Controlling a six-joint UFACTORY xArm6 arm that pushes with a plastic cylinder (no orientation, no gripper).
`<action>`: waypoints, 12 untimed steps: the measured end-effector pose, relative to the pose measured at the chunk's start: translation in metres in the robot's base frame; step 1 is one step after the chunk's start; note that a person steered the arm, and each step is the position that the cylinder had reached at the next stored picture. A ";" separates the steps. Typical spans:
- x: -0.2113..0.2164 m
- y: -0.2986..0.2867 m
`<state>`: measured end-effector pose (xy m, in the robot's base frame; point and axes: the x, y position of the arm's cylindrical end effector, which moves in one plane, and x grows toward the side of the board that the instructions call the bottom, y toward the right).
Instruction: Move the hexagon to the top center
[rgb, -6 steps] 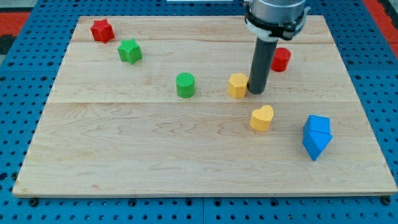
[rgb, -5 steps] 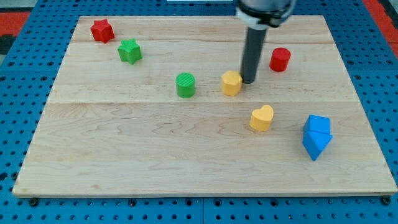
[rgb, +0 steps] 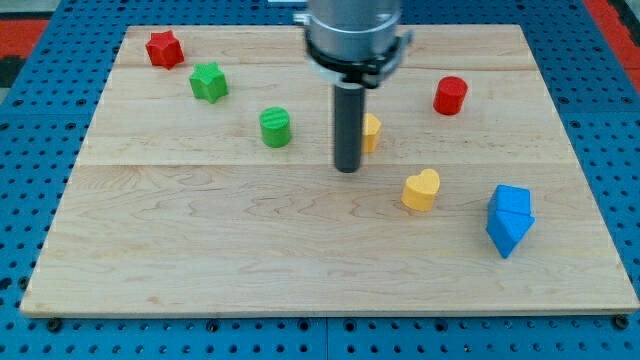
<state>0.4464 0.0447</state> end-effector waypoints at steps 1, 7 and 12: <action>-0.026 0.027; -0.142 -0.115; -0.149 -0.091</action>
<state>0.2970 -0.0459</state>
